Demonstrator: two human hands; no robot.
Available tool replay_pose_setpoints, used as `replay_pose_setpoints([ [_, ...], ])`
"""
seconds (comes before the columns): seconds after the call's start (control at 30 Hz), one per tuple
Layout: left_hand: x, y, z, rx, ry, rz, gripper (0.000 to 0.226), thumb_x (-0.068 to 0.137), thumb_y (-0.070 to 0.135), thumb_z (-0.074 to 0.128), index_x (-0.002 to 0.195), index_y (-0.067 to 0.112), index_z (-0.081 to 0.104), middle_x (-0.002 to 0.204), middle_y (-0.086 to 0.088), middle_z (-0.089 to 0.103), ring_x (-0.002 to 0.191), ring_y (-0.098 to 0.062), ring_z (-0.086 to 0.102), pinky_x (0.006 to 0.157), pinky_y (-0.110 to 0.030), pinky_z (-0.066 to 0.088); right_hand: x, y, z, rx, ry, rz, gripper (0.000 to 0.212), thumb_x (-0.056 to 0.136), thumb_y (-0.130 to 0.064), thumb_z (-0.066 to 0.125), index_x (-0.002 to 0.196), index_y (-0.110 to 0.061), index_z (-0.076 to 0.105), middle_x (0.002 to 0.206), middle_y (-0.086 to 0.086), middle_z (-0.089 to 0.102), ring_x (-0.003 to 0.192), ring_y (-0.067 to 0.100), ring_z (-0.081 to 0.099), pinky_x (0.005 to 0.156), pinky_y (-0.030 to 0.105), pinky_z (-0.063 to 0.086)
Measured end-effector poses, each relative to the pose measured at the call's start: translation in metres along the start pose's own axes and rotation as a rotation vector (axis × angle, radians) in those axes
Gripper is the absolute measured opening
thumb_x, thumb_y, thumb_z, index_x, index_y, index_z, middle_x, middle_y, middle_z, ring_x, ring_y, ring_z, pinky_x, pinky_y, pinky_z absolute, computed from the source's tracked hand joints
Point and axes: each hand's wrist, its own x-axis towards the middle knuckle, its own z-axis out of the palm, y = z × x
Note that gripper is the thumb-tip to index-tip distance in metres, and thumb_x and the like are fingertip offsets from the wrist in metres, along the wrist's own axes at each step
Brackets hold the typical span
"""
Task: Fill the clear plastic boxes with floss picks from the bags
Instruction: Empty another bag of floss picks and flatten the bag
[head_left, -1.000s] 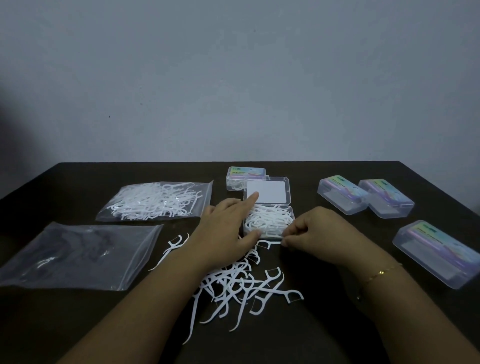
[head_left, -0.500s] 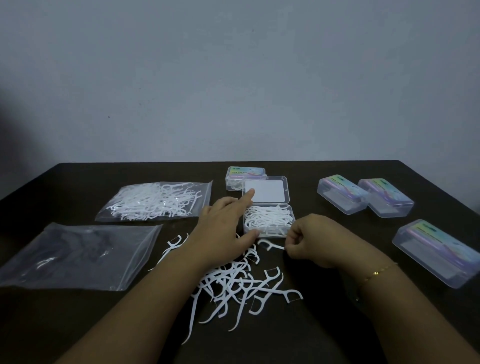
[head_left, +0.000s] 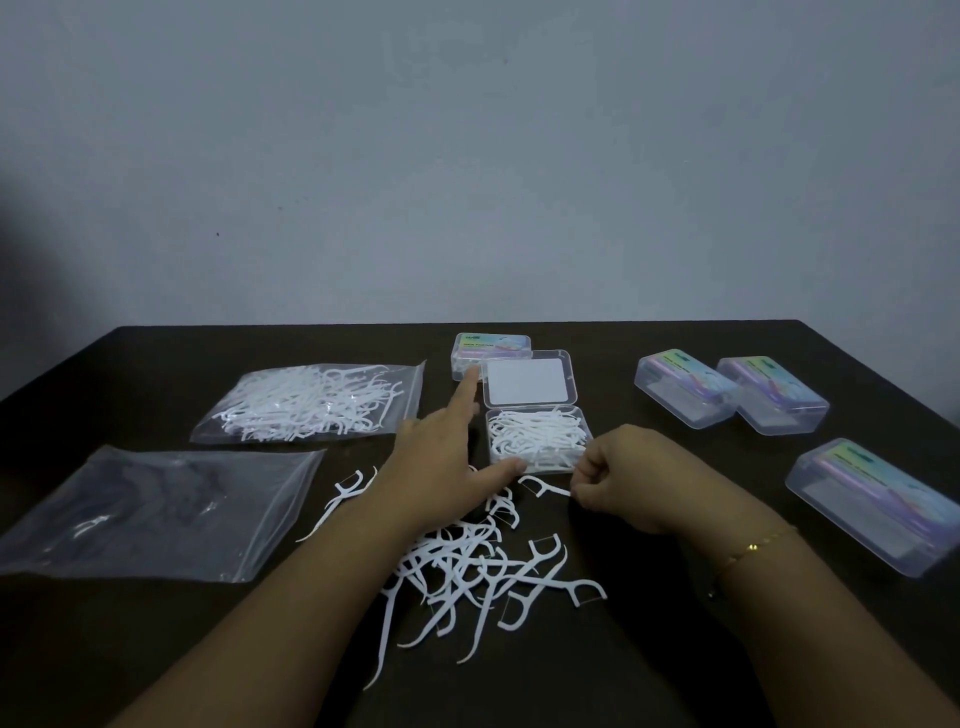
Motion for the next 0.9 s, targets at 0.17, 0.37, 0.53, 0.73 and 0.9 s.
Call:
replay_pose_setpoints([
  [0.17,-0.001,0.002,0.002,-0.069,-0.047,-0.020,0.108,0.080,0.064,0.057,0.147,0.032,-0.020,0.148,0.007,0.041,0.141,-0.026,0.030,0.114,-0.043,0.022,0.001,-0.001,-0.001,0.013,-0.070,0.023,0.010,0.085,-0.020,0.065,0.077,-0.024,0.067,0.090,-0.002,0.067,0.087,0.012,0.062,0.087,0.032,0.053],
  [0.37,0.000,0.002,0.001,-0.091,-0.038,-0.002,0.105,0.082,0.059,0.059,0.149,0.031,-0.017,0.146,0.008,0.044,0.140,-0.022,0.032,0.114,-0.041,0.023,-0.003,-0.003,0.001,-0.012,-0.070,-0.011,0.002,0.084,-0.021,0.065,0.083,-0.021,0.066,0.091,0.001,0.067,0.086,0.013,0.062,0.084,0.031,0.054],
  [0.53,0.000,0.002,0.000,-0.086,-0.041,-0.001,0.104,0.083,0.058,0.059,0.149,0.030,-0.017,0.145,0.010,0.044,0.140,-0.022,0.031,0.113,-0.039,0.022,-0.009,-0.004,-0.001,0.149,0.111,-0.132,0.005,0.081,-0.020,0.065,0.080,-0.022,0.060,0.082,-0.006,0.059,0.074,0.008,0.055,0.072,0.027,0.050],
  [0.73,-0.004,0.009,-0.004,-0.036,-0.077,-0.018,0.102,0.085,0.058,0.056,0.148,0.028,-0.018,0.148,0.011,0.040,0.143,-0.023,0.023,0.114,-0.039,0.017,-0.002,0.001,0.001,0.265,0.393,-0.160,0.011,0.084,-0.018,0.064,0.084,-0.026,0.056,0.083,-0.007,0.060,0.076,0.010,0.056,0.070,0.023,0.050],
  [0.9,-0.006,0.012,-0.007,-0.043,-0.140,-0.013,0.099,0.087,0.056,0.054,0.148,0.029,-0.019,0.148,0.018,0.038,0.143,-0.022,0.018,0.113,-0.039,0.012,0.007,0.005,0.005,0.214,0.512,-0.180,0.014,0.088,-0.018,0.059,0.101,-0.024,0.062,0.094,-0.009,0.057,0.076,0.006,0.053,0.074,0.019,0.049],
])
